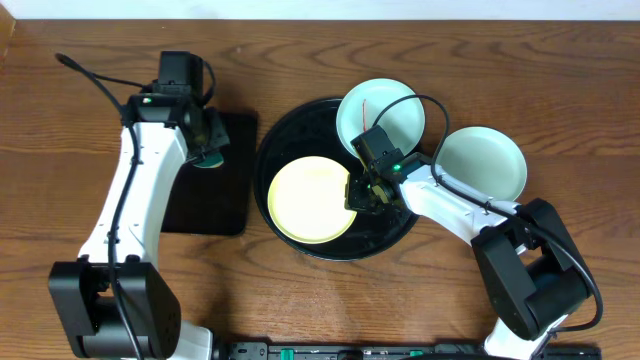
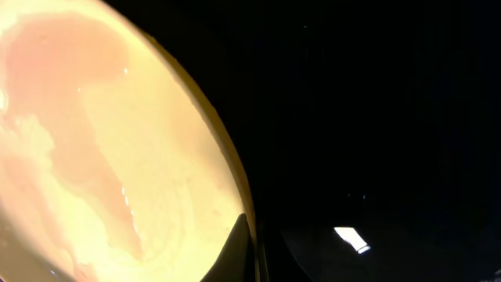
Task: Clean dirty plates on tray and stack at the side
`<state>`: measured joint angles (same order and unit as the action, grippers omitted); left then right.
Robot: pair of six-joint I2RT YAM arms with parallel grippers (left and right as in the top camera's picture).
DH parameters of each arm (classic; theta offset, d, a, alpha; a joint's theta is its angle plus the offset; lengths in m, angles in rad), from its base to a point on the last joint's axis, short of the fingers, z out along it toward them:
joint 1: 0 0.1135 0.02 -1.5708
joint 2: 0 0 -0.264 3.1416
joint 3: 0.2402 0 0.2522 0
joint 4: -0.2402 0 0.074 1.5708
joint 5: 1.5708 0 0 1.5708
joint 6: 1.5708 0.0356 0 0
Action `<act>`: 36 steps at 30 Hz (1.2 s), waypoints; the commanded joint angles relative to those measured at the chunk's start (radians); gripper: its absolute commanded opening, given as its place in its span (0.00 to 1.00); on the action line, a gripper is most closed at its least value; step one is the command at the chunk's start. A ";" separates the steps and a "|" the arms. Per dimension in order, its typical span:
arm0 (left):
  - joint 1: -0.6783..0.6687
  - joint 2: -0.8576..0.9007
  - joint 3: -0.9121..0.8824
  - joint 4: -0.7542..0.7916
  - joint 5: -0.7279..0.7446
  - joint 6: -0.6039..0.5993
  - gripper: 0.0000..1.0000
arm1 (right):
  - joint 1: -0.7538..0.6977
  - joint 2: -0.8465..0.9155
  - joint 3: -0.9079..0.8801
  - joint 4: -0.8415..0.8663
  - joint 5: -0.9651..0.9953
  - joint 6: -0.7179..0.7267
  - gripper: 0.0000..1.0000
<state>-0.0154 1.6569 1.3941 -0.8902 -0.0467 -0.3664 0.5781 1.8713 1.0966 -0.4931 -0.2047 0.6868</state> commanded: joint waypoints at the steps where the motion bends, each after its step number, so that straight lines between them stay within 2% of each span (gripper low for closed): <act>1: 0.016 0.003 0.016 -0.003 0.013 -0.002 0.08 | 0.002 -0.074 0.024 -0.019 0.038 -0.107 0.01; 5: 0.015 0.003 0.016 0.002 0.013 -0.002 0.08 | 0.025 -0.195 0.043 -0.050 0.192 -0.170 0.01; 12: 0.015 0.003 0.015 0.002 0.013 -0.002 0.07 | 0.103 -0.333 0.046 -0.083 0.611 -0.219 0.01; 20: 0.015 0.004 0.014 0.001 0.013 -0.002 0.07 | 0.185 -0.342 0.046 -0.071 0.947 -0.233 0.01; 29: 0.015 0.004 0.014 0.001 0.013 -0.002 0.07 | 0.280 -0.342 0.046 -0.040 1.187 -0.338 0.01; 36: 0.015 0.004 0.014 0.001 0.013 -0.002 0.08 | 0.344 -0.342 0.046 0.056 1.412 -0.435 0.01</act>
<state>-0.0036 1.6569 1.3941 -0.8890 -0.0319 -0.3664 0.8978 1.5379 1.1305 -0.4770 1.0222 0.3286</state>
